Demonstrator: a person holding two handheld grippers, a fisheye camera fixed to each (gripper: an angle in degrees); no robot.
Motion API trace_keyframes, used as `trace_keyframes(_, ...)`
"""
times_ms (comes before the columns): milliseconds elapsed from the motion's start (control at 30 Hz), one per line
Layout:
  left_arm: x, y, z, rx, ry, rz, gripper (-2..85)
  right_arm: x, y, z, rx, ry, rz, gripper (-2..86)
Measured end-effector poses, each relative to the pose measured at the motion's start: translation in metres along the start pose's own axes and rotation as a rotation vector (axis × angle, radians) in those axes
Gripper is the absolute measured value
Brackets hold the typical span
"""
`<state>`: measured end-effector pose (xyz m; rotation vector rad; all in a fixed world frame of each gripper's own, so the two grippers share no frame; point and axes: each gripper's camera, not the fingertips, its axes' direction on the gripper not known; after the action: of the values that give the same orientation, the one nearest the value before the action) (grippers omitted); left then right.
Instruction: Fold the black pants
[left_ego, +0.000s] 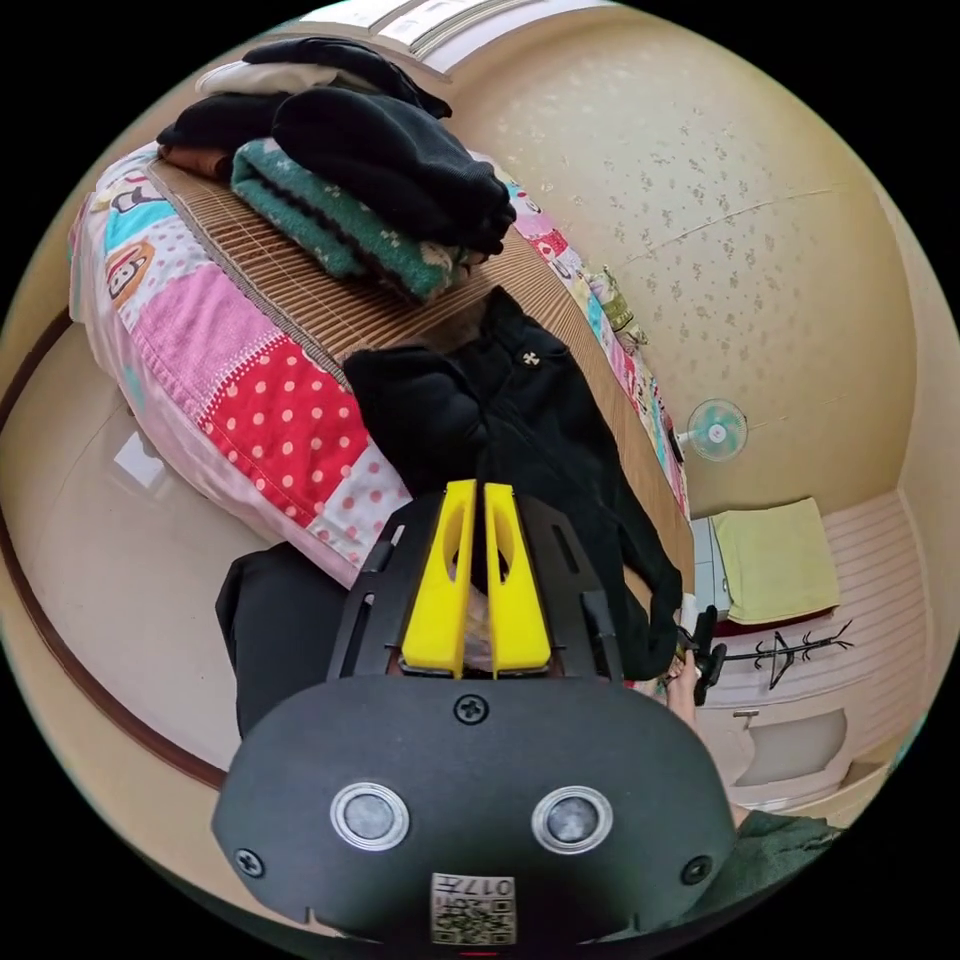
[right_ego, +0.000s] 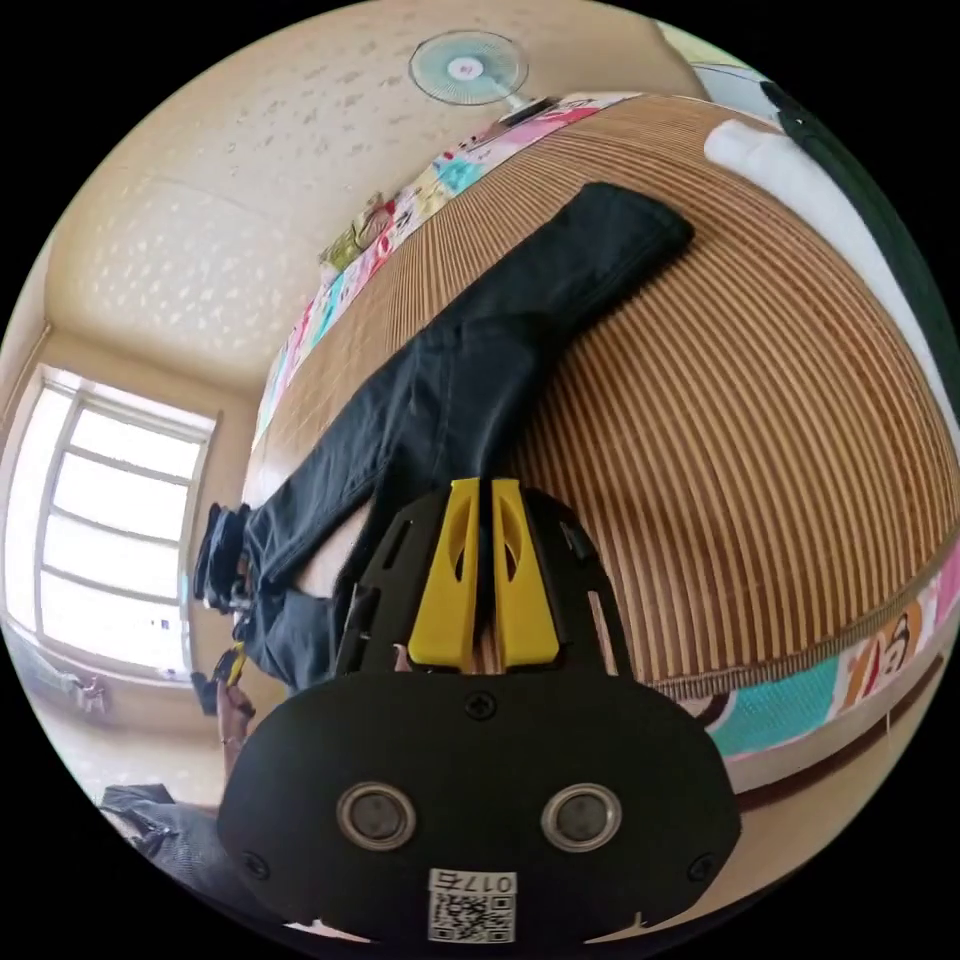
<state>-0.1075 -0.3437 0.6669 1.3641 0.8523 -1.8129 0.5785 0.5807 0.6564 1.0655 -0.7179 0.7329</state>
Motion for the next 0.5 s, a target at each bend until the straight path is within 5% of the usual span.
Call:
trace_keyframes(200,-0.006,0.01,-0.029,0.083,0.118,0.075,-0.7,-0.022,0.099,-0.121,0.51,0.196,0.116,2.1)
trace_keyframes(367,-0.018,0.032,-0.015,0.048,0.206,0.041,-0.8,0.044,0.133,-0.1,0.305,0.282,0.334,1.9)
trace_keyframes(500,-0.017,0.041,-0.027,0.082,0.288,0.031,-0.8,0.033,0.154,-0.122,0.448,0.121,0.244,1.9)
